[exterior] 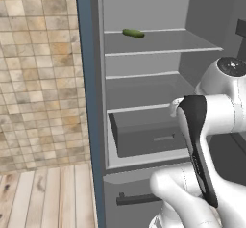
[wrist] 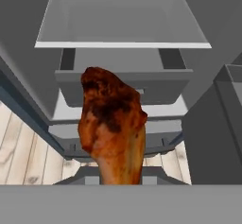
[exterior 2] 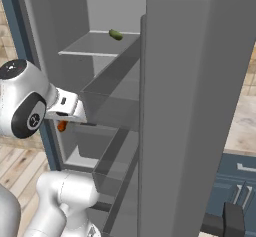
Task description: Take the chicken drumstick from the fridge and place it on the digital scale on the counter by the fridge. Wait a few seconds for a reading, then move it to the plate on the dining counter.
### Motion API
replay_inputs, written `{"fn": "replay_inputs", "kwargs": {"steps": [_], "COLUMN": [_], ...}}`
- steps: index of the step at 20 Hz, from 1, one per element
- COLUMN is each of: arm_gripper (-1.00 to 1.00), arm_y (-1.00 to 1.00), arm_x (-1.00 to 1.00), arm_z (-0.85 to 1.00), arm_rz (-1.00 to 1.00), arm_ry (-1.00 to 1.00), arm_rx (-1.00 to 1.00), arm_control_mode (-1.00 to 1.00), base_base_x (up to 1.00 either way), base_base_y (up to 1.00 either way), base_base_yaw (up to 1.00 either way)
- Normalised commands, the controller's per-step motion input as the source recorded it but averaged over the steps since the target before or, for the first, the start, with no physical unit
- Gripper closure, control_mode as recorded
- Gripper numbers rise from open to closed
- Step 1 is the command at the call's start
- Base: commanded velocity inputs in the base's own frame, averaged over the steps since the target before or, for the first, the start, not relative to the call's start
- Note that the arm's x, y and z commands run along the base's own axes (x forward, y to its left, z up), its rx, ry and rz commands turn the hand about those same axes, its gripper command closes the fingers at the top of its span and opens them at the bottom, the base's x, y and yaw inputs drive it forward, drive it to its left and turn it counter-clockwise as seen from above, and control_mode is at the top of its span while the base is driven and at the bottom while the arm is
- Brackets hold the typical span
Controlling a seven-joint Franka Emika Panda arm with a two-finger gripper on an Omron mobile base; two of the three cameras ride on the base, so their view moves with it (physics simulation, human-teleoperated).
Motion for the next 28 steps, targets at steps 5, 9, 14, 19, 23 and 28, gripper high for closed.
{"fn": "replay_inputs", "kwargs": {"steps": [5, 9, 14, 19, 23, 28], "arm_gripper": [1.00, 1.00, 1.00, 1.00, 1.00, 1.00], "arm_y": [0.00, 0.00, 0.00, 0.00, 0.00, 0.00], "arm_x": [0.00, 0.00, 0.00, 0.00, 0.00, 0.00], "arm_z": [0.00, 0.00, 0.00, 0.00, 0.00, 0.00], "arm_rz": [0.00, 0.00, 0.00, 0.00, 0.00, 0.00], "arm_ry": [0.00, 0.00, 0.00, 0.00, 0.00, 0.00], "arm_rx": [0.00, 0.00, 0.00, 0.00, 0.00, 0.00], "arm_control_mode": [1.00, 1.00, 1.00, 1.00, 1.00, 1.00], "base_base_x": [-0.07, -0.64, -0.64, -0.77, -0.65, -0.57], "base_base_y": [0.05, 0.73, 0.93, 0.43, 0.11, 0.13], "base_base_yaw": [0.00, 0.00, -0.10, -0.59, -0.83, -0.85]}}
